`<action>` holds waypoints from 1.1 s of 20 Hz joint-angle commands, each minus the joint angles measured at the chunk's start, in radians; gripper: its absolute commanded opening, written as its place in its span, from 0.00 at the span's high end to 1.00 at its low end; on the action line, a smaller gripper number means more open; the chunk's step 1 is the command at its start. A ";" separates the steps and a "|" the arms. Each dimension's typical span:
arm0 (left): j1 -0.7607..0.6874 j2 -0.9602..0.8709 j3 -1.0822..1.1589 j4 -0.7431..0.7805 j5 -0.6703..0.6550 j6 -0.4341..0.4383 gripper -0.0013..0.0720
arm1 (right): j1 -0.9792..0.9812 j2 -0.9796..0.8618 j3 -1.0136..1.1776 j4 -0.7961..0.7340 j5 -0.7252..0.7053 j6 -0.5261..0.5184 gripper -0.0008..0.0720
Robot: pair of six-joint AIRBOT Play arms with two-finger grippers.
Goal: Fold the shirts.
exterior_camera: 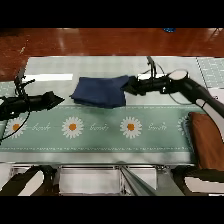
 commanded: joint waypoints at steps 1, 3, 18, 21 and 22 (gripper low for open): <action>-0.003 -0.001 0.000 0.000 -0.008 -0.003 0.96 | -0.028 0.026 0.273 -0.164 0.114 0.122 0.95; -0.003 -0.001 0.000 0.000 -0.008 -0.004 0.96 | -0.087 0.057 0.386 -0.196 0.159 0.178 0.95; -0.003 -0.001 0.000 0.000 -0.007 0.018 0.96 | -0.937 0.453 0.518 -0.644 0.893 0.486 0.95; -0.004 -0.001 0.000 -0.001 0.010 0.018 0.96 | -1.067 0.569 0.397 -0.758 0.896 0.465 0.95; -0.003 -0.001 0.000 -0.001 0.017 0.019 0.96 | -1.102 0.619 0.320 -0.820 0.896 0.458 0.95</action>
